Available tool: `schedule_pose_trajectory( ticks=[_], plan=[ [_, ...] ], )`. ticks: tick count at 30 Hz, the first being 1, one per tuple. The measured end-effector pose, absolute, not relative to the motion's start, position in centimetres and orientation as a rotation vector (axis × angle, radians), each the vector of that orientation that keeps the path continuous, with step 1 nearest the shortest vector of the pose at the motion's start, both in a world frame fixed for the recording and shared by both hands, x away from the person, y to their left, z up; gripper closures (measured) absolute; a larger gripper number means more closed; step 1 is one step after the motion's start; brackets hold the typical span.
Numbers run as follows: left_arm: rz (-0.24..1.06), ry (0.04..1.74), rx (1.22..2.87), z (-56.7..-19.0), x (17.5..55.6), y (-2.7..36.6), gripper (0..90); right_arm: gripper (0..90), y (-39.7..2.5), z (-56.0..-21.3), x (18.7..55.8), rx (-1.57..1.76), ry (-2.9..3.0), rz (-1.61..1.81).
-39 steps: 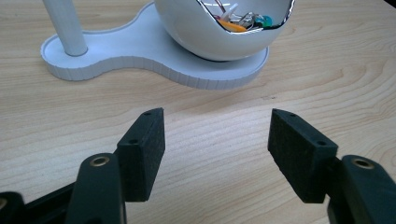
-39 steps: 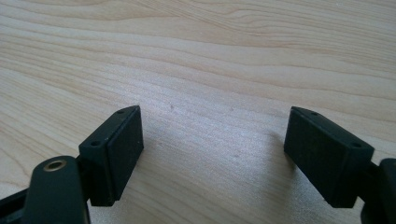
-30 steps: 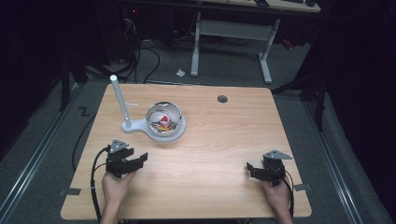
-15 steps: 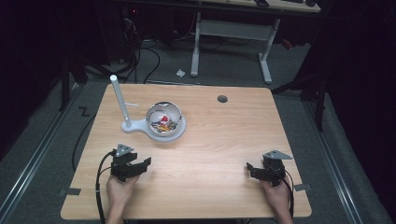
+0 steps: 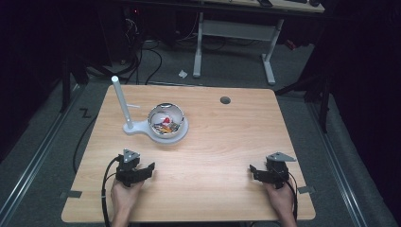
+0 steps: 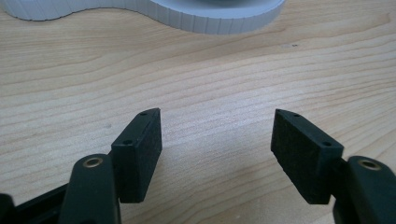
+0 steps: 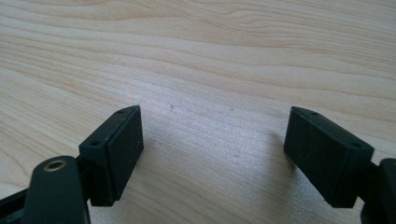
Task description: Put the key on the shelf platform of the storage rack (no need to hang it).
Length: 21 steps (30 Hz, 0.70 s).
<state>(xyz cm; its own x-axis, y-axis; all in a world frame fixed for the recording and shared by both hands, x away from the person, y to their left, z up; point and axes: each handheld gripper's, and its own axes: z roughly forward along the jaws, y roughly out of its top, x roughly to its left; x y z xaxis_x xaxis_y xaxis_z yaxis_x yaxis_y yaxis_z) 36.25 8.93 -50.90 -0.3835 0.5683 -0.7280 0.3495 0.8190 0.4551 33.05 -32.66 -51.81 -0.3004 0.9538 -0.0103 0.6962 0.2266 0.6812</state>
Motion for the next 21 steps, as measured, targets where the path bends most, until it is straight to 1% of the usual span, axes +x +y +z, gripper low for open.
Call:
schedule_pose_trajectory(
  ticks=[10,11,13,17,21],
  plan=[
    [0.309,2.017,0.684,-51.7,36.2,8.2,33.0,19.8,-32.7,-51.8,33.1,1.518,2.078,0.808],
    [0.321,1.997,0.704,-51.8,36.1,8.2,33.0,19.7,-32.7,-51.8,33.1,1.518,2.078,0.808],
    [0.326,1.990,0.691,-52.0,36.0,8.1,33.0,19.7,-32.7,-51.8,33.1,1.518,2.078,0.809],
    [0.382,1.968,0.716,-52.5,36.0,7.6,32.4,19.8,-32.7,-51.8,33.0,1.518,2.078,0.809],
    [0.381,1.968,0.716,-52.5,36.0,7.6,31.0,19.8,-32.7,-51.8,33.0,1.518,2.078,0.808]
  ],
)
